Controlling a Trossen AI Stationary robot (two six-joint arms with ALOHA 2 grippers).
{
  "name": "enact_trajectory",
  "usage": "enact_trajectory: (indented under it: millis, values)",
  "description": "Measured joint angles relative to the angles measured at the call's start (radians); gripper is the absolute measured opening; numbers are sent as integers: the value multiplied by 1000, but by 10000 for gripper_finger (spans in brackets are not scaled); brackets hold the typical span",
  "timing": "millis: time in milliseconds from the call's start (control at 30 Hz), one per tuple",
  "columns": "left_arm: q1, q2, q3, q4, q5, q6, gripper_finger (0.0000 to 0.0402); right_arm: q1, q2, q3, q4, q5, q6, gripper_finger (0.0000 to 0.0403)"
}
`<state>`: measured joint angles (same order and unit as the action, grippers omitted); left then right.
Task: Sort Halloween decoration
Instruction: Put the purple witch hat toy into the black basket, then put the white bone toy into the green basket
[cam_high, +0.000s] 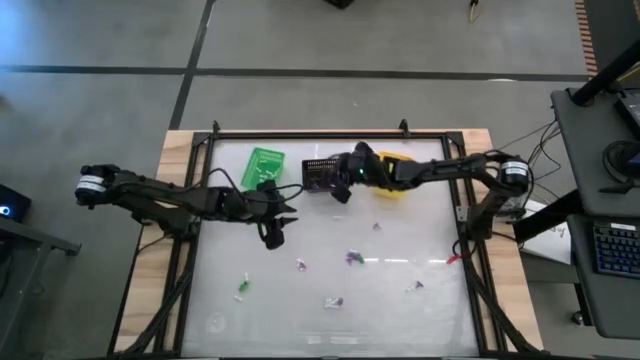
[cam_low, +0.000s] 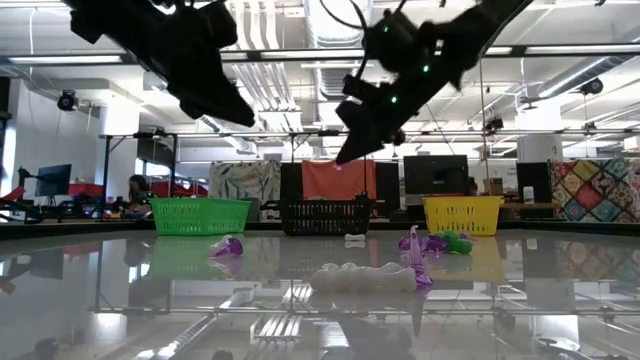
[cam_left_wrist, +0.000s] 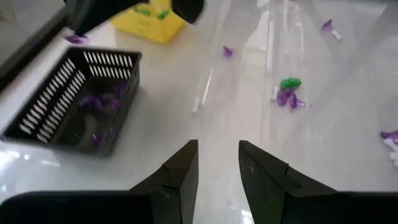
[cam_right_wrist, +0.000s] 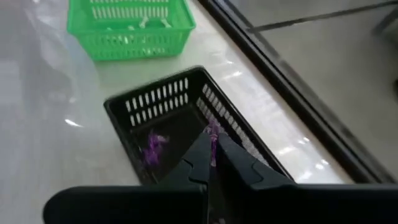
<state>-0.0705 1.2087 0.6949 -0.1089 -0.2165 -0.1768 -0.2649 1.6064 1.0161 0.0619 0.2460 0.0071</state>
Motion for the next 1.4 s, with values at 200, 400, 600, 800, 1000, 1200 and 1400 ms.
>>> enact_trajectory:
  millis: [200, 400, 600, 800, 1000, 1200, 1400]
  values:
    - [-14, 0, 0, -32, 0, -69, 98, -60, 70, 3, 82, -80, 54, 12]
    - [-37, 0, 0, -32, -1, -111, 98, -81, 88, 4, 86, -127, 70, 55]
    - [-53, 0, 0, -40, -2, -155, 98, -83, 88, 4, 84, -124, 71, 116]
    - [-79, 0, 0, -146, 20, -241, 98, -73, 23, 4, 80, -140, 66, 145]
    - [-146, 0, 0, -275, 190, -443, 98, -21, -29, -2, 68, -153, 38, 146]
    - [-252, 0, 0, -385, 267, -771, 92, 27, -34, -4, 68, -150, 21, 138]
    - [-340, 0, 0, -552, 272, -1205, 88, 38, -34, -4, 70, -149, 20, 139]
